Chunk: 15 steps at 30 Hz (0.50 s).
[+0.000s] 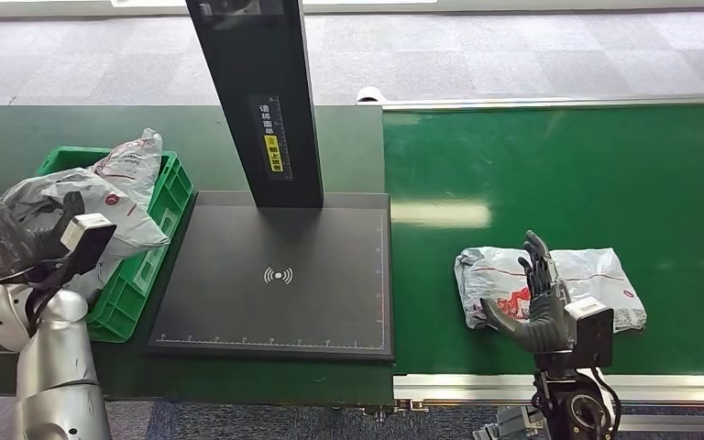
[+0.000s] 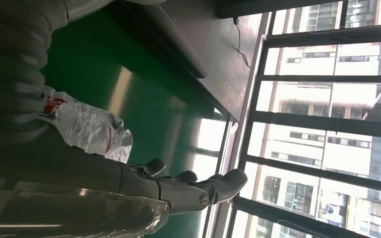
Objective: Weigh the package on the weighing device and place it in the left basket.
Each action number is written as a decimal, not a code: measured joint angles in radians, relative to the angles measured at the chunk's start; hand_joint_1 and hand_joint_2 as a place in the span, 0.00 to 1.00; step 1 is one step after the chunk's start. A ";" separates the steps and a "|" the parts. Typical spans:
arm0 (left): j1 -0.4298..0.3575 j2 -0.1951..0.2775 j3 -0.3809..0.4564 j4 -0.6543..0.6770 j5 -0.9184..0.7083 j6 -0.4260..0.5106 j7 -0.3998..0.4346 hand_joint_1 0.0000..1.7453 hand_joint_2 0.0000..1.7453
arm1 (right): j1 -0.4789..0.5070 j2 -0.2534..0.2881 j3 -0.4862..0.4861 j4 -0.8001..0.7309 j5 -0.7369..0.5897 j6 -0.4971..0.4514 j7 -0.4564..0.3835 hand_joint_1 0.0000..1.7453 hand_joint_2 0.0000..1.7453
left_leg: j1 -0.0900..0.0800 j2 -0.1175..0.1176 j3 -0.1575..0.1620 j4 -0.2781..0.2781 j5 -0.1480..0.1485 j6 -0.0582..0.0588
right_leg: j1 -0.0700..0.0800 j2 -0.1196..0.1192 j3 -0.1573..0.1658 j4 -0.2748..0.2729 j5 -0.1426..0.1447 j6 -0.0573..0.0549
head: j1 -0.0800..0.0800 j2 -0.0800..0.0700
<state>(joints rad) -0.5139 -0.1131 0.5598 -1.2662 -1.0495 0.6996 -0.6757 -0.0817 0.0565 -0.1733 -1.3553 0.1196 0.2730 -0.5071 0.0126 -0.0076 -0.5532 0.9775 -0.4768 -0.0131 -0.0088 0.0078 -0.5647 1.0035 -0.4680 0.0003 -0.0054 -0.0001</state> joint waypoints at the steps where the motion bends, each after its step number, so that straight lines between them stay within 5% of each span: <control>1: 0.004 -0.013 0.003 -0.050 0.024 0.000 -0.011 0.00 1.00 | -0.002 0.000 0.000 0.001 -0.005 -0.002 -0.005 0.00 1.00 | 0.000 0.001 0.000 0.000 0.000 0.000 | 0.000 0.000 0.000 0.000 0.000 0.000 | 0.000 0.000; 7: 0.035 -0.050 0.001 -0.337 0.169 0.000 -0.021 0.00 1.00 | -0.017 0.000 0.012 0.007 -0.029 -0.010 -0.023 0.00 1.00 | 0.000 0.000 0.000 0.000 0.000 0.000 | 0.000 0.000 0.000 0.000 0.000 0.000 | 0.000 0.000; 15: 0.085 -0.066 -0.053 -0.541 0.272 0.000 -0.023 0.00 1.00 | -0.024 -0.001 0.018 0.014 -0.045 -0.021 -0.029 0.00 1.00 | 0.000 0.000 0.000 0.000 0.000 0.000 | 0.000 0.000 0.000 0.000 0.000 0.000 | 0.000 0.000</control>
